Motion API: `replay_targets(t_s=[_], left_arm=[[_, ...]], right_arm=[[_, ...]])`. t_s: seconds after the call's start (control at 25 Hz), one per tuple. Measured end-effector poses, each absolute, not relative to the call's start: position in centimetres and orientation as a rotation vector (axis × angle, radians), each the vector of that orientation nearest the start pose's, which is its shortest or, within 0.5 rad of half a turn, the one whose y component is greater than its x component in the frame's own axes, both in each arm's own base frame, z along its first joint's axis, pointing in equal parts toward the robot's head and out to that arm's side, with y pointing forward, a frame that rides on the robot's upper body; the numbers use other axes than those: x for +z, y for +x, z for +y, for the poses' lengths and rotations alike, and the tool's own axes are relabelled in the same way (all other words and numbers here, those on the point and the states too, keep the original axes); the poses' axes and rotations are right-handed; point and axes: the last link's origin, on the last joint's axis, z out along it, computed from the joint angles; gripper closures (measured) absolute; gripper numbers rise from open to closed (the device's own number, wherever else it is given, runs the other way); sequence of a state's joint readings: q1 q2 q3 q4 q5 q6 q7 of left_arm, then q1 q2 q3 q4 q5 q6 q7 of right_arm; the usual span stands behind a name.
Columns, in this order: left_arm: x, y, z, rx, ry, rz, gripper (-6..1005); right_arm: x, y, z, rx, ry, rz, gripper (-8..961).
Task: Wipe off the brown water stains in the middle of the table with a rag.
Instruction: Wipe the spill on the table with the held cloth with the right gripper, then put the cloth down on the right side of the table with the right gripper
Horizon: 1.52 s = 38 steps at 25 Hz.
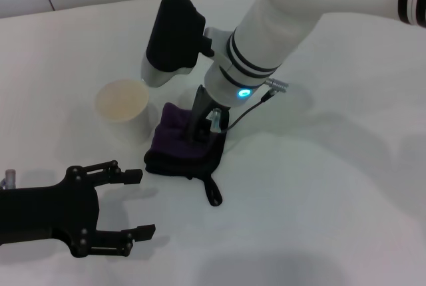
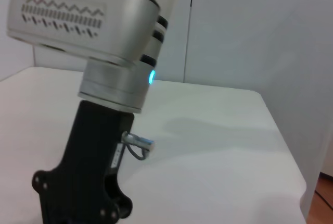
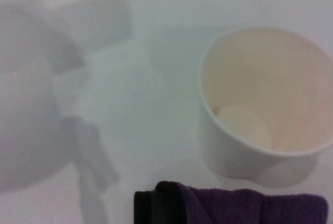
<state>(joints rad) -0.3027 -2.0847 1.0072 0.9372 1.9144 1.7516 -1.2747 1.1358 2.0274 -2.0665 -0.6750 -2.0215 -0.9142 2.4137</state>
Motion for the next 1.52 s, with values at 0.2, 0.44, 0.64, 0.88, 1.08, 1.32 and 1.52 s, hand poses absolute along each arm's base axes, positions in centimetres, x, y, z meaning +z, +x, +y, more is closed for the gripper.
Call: replay_targets(t_s=[0.2, 0.44, 0.64, 0.88, 1.08, 1.32, 1.52], left_arm=[[0.4, -26.3, 26.0, -0.640, -2.977, -0.254, 138], [0.9, -26.7, 25.5, -0.627, -2.955, -0.242, 138], [1.1, -26.8, 25.5, -0.625, -2.950, -0.253, 138], [1.1, -26.6, 25.6, -0.623, -2.949, -0.246, 138], [1.1, -26.6, 25.6, -0.623, -2.951, -0.244, 138], [1.1, -26.6, 25.6, -0.623, -2.950, -0.245, 138], [1.2, -26.5, 25.7, -0.627, -2.946, -0.244, 138]], right_arm=[[-12.8, 9.3, 39.2, -0.523, -2.869, 0.278, 908], [-11.3, 9.5, 39.4, -0.573, -2.859, 0.303, 896], [-8.9, 10.1, 39.5, -0.585, -2.810, 0.330, 887], [-7.4, 11.9, 39.4, -0.647, -2.784, 0.398, 875], [-6.0, 13.6, 39.6, -0.713, -2.733, 0.475, 865], [-4.8, 14.9, 39.5, -0.748, -2.705, 0.541, 854], [-4.5, 15.4, 39.5, -0.760, -2.693, 0.558, 844]])
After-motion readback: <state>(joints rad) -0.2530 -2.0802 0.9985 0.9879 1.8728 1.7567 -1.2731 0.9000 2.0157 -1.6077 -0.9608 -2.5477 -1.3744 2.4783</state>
